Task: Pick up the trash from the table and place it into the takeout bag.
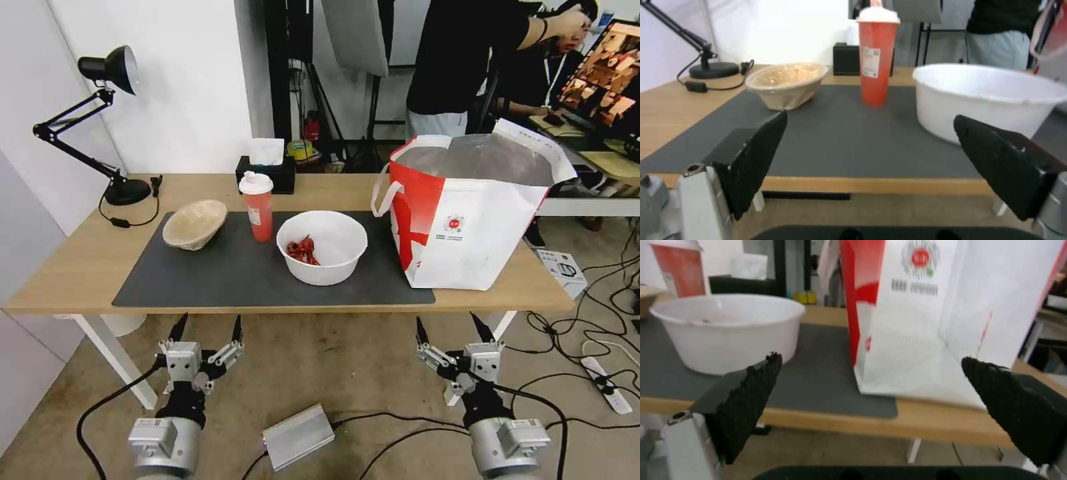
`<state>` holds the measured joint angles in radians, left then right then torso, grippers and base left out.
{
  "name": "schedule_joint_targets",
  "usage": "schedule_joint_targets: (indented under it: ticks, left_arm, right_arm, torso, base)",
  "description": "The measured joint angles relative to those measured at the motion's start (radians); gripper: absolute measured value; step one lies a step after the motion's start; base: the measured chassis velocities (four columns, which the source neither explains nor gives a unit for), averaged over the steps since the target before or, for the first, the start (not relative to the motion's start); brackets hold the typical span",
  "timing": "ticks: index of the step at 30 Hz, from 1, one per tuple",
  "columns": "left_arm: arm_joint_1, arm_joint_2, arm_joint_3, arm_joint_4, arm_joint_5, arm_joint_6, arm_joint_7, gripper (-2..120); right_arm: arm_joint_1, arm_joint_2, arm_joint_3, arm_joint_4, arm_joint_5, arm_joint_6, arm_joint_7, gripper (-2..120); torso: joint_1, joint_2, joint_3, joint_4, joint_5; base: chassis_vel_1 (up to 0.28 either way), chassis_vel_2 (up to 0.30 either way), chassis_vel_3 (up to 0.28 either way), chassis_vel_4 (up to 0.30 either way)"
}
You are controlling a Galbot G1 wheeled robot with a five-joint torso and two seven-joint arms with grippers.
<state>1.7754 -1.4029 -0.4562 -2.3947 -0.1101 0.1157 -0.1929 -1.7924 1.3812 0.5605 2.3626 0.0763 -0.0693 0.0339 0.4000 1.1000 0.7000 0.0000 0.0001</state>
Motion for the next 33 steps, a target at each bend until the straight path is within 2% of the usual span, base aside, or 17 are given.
schedule_joint_targets:
  ticks: [2, 4, 6, 8, 10, 12, 13, 26, 33]
  left_arm:
    - [-0.003, 0.011, 0.010, -0.010, -0.012, 0.013, -0.022, 100]
    - [-0.016, 0.061, 0.060, -0.059, -0.070, 0.073, -0.123, 100]
    - [-0.018, 0.071, 0.069, -0.067, -0.083, 0.076, -0.138, 100]
    - [-0.021, 0.090, 0.087, -0.078, -0.104, 0.076, -0.164, 100]
    - [-0.022, 0.090, 0.088, -0.078, -0.106, 0.076, -0.165, 100]
    - [-0.022, 0.091, 0.089, -0.079, -0.106, 0.072, -0.167, 100]
    - [-0.022, 0.091, 0.089, -0.079, -0.106, 0.072, -0.167, 100]
    - [-0.016, 0.090, 0.088, -0.074, -0.103, 0.068, -0.160, 100]
    - [-0.012, 0.086, 0.087, -0.075, -0.100, 0.064, -0.159, 100]
  right_arm:
    - [0.002, -0.023, 0.003, 0.013, 0.015, -0.014, 0.008, 100]
    - [0.008, -0.113, 0.012, 0.065, 0.076, -0.070, 0.037, 100]
    - [0.010, -0.133, 0.014, 0.076, 0.090, -0.082, 0.044, 100]
    - [0.016, -0.223, 0.023, 0.125, 0.150, -0.137, 0.073, 100]
    - [0.017, -0.244, 0.025, 0.133, 0.163, -0.149, 0.079, 100]
    - [0.023, -0.319, 0.033, 0.141, 0.213, -0.196, 0.104, 100]
    - [0.024, -0.332, 0.034, 0.142, 0.222, -0.203, 0.107, 100]
    - [0.023, -0.363, 0.036, 0.142, 0.237, -0.154, 0.055, 100]
    - [0.052, -0.395, 0.037, 0.140, 0.305, -0.109, 0.017, 100]
  torso:
    - [0.000, 0.000, 0.000, 0.0000, 0.0001]
    - [0.000, 0.000, 0.000, -0.0001, 0.0001]
    - [0.000, 0.000, 0.000, 0.0000, 0.0000]
    - [0.000, 0.000, 0.000, -0.0001, -0.0001]
    - [0.000, 0.000, 0.000, 0.0000, -0.0001]
    - [0.000, 0.000, 0.000, 0.0003, -0.0002]
    - [0.000, 0.000, 0.000, 0.0002, 0.0000]
    - [0.000, 0.000, 0.000, 0.0000, 0.0000]
    - [0.000, 0.000, 0.000, -0.0001, -0.0001]
  base:
    - [0.000, 0.000, 0.000, 0.000]
    - [0.000, 0.000, 0.000, 0.000]
    - [0.000, 0.000, 0.000, 0.000]
    - [0.000, 0.000, 0.000, 0.000]
    - [0.000, 0.000, 0.000, 0.000]
    - [0.000, 0.000, 0.000, 0.000]
    - [0.000, 0.000, 0.000, 0.000]
    - [0.000, 0.000, 0.000, 0.000]
    - [0.000, 0.000, 0.000, 0.000]
